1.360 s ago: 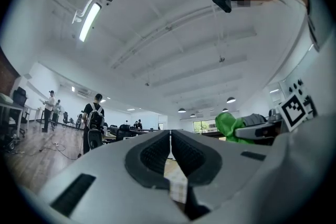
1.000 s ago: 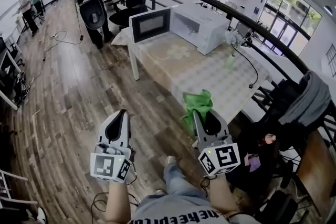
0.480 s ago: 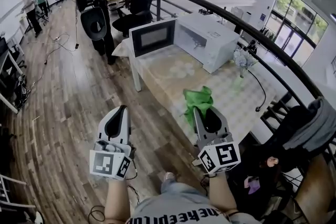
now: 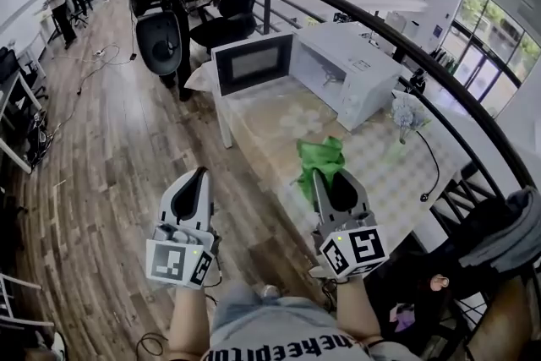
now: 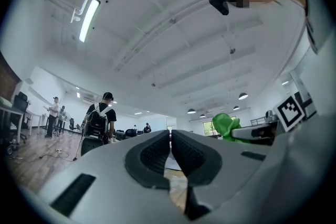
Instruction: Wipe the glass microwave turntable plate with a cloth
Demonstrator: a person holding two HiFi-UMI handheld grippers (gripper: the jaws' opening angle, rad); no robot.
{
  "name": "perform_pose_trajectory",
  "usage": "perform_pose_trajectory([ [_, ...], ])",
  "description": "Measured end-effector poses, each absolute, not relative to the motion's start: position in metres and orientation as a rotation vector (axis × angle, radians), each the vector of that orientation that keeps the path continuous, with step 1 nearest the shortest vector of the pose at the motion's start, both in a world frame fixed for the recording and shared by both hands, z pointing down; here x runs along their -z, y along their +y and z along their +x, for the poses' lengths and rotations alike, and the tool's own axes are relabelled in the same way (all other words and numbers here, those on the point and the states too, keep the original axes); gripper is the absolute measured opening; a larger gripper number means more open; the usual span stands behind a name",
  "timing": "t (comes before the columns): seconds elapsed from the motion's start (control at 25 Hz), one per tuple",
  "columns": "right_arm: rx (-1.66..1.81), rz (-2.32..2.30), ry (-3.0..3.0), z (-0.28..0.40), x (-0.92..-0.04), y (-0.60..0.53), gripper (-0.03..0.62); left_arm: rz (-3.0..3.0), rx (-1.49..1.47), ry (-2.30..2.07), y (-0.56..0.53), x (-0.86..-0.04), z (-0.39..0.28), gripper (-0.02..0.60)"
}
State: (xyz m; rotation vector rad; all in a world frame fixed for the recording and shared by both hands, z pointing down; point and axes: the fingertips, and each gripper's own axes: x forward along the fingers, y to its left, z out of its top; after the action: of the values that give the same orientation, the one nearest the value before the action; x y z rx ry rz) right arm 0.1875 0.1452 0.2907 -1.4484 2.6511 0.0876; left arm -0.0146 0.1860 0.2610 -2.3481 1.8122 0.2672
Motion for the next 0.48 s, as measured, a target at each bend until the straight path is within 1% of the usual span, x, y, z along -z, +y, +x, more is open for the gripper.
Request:
perform_pose_trajectory([
  [0.48, -0.039, -1.528, 2.626, 0.166, -0.307, 0.066, 0.098, -2.418, -0.251, 1.782, 0.098, -0.279, -0.041, 0.012],
])
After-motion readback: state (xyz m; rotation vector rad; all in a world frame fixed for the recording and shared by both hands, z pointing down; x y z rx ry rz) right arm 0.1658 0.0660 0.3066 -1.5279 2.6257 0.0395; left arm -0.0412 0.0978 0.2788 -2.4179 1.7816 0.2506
